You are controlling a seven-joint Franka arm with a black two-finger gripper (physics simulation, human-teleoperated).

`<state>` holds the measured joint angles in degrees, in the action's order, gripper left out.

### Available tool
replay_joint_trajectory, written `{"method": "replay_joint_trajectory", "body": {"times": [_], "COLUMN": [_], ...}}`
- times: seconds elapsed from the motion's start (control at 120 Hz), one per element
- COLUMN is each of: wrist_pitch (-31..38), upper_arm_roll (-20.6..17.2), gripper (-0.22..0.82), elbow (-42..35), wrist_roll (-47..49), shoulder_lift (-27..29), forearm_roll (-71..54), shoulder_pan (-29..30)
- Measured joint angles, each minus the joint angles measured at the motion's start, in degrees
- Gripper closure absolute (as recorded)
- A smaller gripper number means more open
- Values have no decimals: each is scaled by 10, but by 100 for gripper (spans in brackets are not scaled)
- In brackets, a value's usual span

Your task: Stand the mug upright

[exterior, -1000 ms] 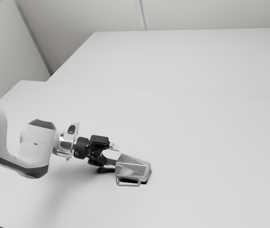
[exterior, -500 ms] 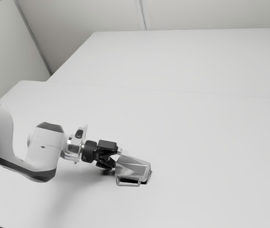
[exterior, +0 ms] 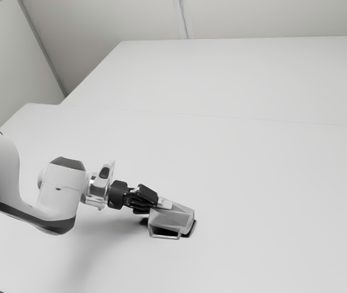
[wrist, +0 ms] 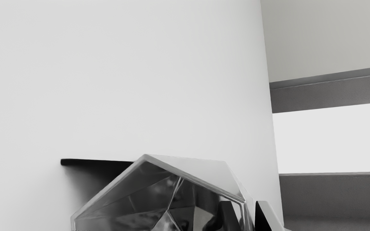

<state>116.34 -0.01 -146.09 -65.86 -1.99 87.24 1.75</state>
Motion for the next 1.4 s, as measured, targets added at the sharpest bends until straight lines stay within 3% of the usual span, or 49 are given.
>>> {"method": "replay_joint_trajectory", "body": {"times": [0.192, 0.333, 0.458, 0.617, 0.817, 0.967, 1.192, 1.4], "wrist_pitch": [11, 26, 46, 94, 140, 171, 218, 242], "upper_arm_roll": [-9, -21, -46, -85, -93, -95, -97, -97], "gripper": [74, 76, 76, 77, 77, 77, 77, 36], "elbow": [9, 80, 198, 238, 212, 116, 70, 65], "wrist_roll": [-1, 16, 54, 146, 287, 374, 475, 538], "shoulder_lift": [12, 32, 35, 29, 18, 84, 88, 82], "forearm_roll": [-10, -95, -302, -600, -776, -815, -831, -833], "shoulder_pan": [6, 9, 20, 29, -4, -23, -22, -22]}}
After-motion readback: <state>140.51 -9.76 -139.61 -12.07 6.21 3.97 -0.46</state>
